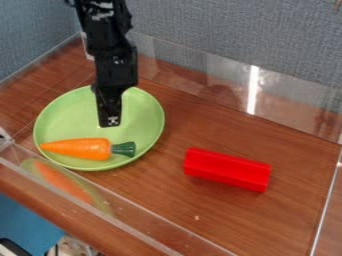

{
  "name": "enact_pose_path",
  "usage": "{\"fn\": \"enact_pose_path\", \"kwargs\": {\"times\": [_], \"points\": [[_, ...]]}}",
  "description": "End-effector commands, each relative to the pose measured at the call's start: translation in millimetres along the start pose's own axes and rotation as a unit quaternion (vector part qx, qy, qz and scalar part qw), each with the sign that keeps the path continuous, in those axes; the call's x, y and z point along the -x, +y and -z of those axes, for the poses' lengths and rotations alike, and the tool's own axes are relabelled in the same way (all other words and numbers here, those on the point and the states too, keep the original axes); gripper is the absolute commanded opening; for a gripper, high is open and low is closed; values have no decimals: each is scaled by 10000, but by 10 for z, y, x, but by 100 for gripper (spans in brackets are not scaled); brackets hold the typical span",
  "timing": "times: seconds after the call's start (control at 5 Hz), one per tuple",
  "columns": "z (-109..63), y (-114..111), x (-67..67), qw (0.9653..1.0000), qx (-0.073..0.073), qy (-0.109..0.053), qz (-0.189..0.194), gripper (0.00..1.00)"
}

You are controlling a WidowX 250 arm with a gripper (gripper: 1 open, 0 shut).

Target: Put the carrot on the green plate

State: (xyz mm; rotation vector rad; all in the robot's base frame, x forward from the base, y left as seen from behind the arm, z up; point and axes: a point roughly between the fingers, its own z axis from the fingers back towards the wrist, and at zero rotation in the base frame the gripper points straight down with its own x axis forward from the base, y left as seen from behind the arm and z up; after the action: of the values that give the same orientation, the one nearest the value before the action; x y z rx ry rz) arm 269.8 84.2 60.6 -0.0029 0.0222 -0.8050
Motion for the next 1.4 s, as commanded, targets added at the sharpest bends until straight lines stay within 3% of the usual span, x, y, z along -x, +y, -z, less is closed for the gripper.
{"fn": "enact_pose_path", "kwargs": {"times": [0.0, 0.2, 0.8, 1.0, 1.2], "points": [[-53, 59, 33, 9999, -87, -76, -75, 100], [-50, 81, 38, 9999, -62, -89, -88, 100], [-610, 56, -18, 9986, -495, -93, -174, 100], [-531, 38, -26, 9987, -458, -112, -170, 0], [-472, 18, -14, 9989, -414, -148, -175, 0]]}}
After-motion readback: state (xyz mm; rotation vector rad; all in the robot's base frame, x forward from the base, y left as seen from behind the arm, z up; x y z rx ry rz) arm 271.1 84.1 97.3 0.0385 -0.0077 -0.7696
